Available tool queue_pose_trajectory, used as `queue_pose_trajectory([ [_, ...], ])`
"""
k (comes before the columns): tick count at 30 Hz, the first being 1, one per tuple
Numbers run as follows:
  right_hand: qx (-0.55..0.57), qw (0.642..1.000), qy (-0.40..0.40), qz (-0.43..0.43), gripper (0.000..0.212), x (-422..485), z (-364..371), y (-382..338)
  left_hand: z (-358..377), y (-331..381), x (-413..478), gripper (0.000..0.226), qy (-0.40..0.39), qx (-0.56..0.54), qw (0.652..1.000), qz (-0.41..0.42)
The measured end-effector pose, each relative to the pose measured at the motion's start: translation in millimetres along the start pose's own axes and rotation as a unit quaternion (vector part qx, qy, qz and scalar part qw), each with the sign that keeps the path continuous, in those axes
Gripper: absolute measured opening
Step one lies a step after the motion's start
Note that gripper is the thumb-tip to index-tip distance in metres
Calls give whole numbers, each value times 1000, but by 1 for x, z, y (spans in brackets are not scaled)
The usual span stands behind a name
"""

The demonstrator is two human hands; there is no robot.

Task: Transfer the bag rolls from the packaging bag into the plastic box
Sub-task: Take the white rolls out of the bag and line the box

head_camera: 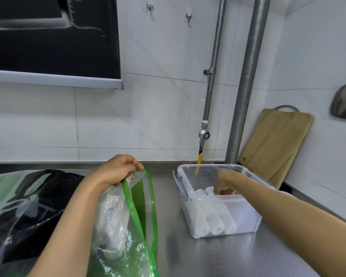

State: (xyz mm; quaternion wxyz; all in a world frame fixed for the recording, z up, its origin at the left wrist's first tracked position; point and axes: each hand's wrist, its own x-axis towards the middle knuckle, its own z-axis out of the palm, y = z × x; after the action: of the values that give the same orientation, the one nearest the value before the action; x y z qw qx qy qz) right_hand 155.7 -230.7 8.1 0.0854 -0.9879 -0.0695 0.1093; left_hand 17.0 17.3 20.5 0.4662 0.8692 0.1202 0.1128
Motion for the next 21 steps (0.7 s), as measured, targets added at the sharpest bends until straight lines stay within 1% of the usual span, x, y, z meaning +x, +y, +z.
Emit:
queue_pose_trajectory([
  [6, 110, 993, -41, 6, 27, -7, -19, -11, -3, 0, -1, 26, 14, -16, 1000, 12],
  [9, 153, 987, -41, -11, 15, -17, -34, -20, -7, 1, -3, 26, 18, -26, 999, 23],
  [11, 173, 984, -38, -30, 11, -29, -45, -28, -9, 0, -3, 26, 21, -38, 999, 28],
  [15, 186, 980, -29, -58, 24, -42, -62, -43, -12, 1, -5, 26, 23, -56, 998, 28],
  [17, 186, 980, -26, -65, 26, -46, -66, -50, -13, 2, -7, 26, 26, -66, 997, 33],
  [19, 192, 978, -28, -76, 25, -50, -67, -59, -14, 2, -7, 26, 34, -81, 995, 40],
  [21, 202, 975, -35, -89, 19, -56, -68, -68, -17, 2, -7, 27, 45, -96, 993, 46],
])
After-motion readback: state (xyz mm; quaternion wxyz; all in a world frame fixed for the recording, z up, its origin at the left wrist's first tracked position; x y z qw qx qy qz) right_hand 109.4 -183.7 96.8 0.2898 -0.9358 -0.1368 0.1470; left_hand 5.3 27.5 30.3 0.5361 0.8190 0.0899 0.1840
